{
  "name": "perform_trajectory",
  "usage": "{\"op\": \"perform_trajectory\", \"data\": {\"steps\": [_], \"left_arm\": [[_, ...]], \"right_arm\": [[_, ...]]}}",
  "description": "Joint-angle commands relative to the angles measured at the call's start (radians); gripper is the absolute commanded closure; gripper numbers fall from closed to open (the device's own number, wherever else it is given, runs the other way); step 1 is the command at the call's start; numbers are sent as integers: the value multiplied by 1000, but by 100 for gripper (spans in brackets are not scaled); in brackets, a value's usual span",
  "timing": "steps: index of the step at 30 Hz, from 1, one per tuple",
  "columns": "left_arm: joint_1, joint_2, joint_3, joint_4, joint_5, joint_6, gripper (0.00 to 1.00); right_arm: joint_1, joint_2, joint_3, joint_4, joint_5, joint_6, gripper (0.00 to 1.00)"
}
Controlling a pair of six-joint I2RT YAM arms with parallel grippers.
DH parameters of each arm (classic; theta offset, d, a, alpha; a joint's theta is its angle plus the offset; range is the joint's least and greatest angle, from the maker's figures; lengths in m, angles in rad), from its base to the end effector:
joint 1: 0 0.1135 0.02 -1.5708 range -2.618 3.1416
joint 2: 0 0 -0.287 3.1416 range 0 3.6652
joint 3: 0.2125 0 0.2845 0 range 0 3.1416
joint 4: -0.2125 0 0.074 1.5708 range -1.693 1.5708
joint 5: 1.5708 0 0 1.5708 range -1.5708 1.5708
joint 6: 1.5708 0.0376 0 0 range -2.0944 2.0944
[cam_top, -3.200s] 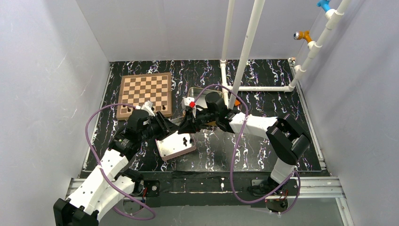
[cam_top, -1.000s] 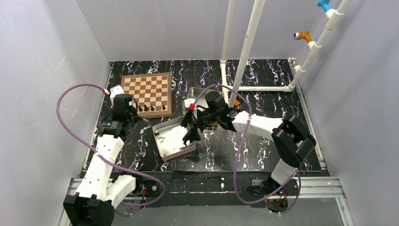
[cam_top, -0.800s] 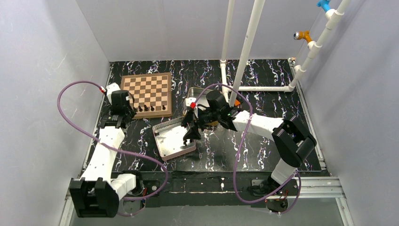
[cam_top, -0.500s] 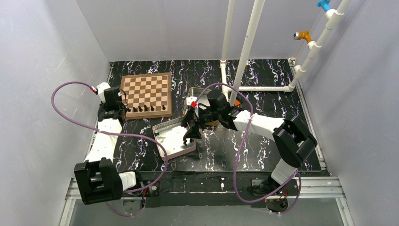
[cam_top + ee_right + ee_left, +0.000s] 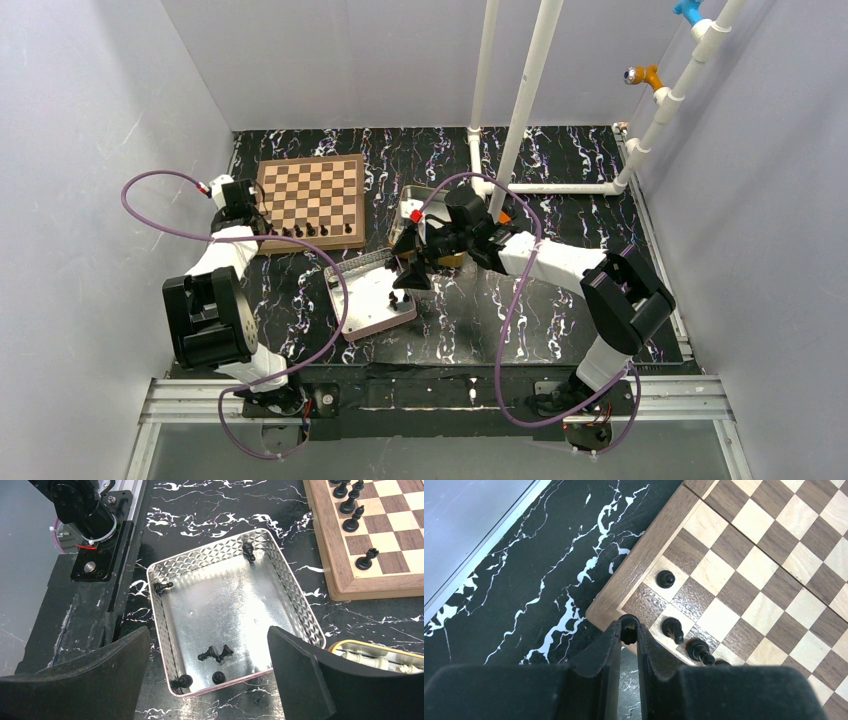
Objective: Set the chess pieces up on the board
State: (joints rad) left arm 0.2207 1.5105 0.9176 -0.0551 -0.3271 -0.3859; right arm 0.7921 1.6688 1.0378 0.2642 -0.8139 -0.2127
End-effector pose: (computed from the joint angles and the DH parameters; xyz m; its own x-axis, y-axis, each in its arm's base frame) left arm 0.3430 0.0893 0.2282 -0.3735 -0.4491 -0.8117 -0.6453 0.7544 -0.1204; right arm 0.2623 0.3048 0.2477 -0.0424 -0.2494 -0.9675 -0.9968 -0.0546 0.0578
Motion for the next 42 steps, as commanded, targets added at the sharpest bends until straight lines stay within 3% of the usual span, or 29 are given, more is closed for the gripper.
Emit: {"op": "perform_trajectory", "data": {"steps": [1,42], "left_arm": [[9,18,45,23,-3,-7,100],[8,147,115,-32,23,-28,100]], "right_arm": [[-13,-21,41,49,-4,8,6],[-34,1,59,53,-14,21,6]]}}
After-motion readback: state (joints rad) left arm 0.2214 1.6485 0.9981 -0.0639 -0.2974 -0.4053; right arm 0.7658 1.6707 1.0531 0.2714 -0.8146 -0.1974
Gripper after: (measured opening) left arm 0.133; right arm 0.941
